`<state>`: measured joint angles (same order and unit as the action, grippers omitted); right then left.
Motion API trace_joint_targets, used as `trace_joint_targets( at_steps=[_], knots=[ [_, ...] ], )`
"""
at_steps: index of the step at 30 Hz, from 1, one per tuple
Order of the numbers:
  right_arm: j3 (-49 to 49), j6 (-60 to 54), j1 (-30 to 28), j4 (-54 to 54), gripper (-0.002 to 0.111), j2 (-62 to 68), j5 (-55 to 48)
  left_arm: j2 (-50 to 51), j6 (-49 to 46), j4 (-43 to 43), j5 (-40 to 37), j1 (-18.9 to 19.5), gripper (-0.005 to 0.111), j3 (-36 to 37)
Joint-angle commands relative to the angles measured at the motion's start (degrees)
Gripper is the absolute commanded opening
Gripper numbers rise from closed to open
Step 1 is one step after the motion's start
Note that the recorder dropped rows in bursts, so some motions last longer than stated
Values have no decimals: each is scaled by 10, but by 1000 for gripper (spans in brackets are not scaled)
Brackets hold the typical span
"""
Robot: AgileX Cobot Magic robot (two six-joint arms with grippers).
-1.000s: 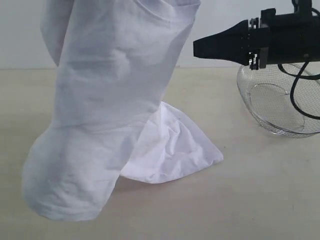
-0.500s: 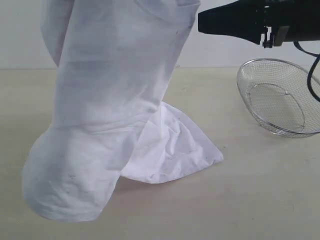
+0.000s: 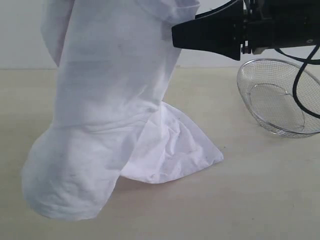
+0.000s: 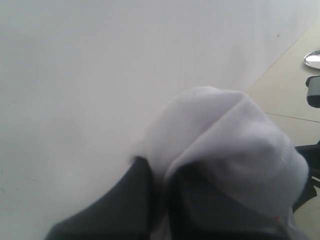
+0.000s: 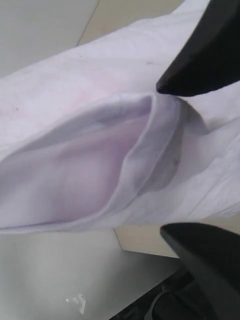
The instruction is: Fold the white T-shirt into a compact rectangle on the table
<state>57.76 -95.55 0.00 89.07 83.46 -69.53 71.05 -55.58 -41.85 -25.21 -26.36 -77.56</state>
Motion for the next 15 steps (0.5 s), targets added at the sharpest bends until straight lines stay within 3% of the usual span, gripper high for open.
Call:
trace_joint_targets(
  at_steps=[1,6,13,15],
  knots=[
    [1,-10,0,6,67,-1,-4,-2,7,-7,10,1,5,-5],
    [1,-10,12,16,67,-1,-1,-2,7,-7,10,1,5,-5],
    [1,-10,81,4,66,16,73,-2,7,-7,3,1,5,-5],
    [1,-10,92,4,50,19,81,-2,7,-7,-2,1,5,-5]
  ],
)
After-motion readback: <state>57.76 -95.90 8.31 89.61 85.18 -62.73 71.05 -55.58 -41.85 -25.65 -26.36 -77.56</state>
